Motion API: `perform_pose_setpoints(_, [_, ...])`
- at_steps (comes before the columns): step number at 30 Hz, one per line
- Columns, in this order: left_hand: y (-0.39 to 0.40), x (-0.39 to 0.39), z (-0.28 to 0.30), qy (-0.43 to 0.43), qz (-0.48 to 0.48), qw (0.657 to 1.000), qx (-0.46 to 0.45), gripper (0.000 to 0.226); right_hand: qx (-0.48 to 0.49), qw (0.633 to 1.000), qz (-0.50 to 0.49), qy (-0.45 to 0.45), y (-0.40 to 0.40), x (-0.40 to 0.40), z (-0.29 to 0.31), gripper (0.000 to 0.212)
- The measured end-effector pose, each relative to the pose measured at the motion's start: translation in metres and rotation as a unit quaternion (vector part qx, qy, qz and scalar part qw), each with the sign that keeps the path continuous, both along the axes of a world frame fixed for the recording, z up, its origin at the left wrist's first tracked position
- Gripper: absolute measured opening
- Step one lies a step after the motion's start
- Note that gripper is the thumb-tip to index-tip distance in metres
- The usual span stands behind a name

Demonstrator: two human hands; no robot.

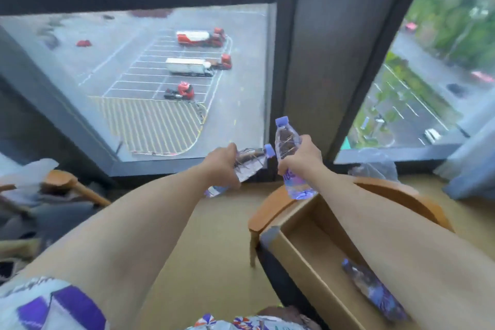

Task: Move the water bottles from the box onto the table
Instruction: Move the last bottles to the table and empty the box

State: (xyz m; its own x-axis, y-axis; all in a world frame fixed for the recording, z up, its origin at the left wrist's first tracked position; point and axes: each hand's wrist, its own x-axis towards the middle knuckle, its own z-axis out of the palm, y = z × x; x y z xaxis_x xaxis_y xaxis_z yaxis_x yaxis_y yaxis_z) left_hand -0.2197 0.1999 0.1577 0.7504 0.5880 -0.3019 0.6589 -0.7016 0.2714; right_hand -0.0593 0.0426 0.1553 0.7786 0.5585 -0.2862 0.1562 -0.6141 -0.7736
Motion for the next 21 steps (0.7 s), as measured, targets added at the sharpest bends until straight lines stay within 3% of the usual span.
perform_pose_setpoints(4, [0.037, -0.103, 0.024, -0.066, 0.135, 0.989, -0.011, 0.069, 0.031, 0.996, 0.089, -0.008, 0.075, -0.089, 0.017, 0.074])
perform_pose_setpoints(10, [0.076, -0.277, 0.051, -0.129, 0.304, 0.944, -0.003, 0.074, 0.063, 0.97, 0.234, -0.005, 0.165, -0.251, 0.038, 0.074])
perform_pose_setpoints(21, [0.055, -0.615, 0.08, -0.196, 0.571, 0.795, 0.064, 0.081, 0.126, 0.88, 0.458, 0.023, 0.239, -0.575, 0.051, 0.076])
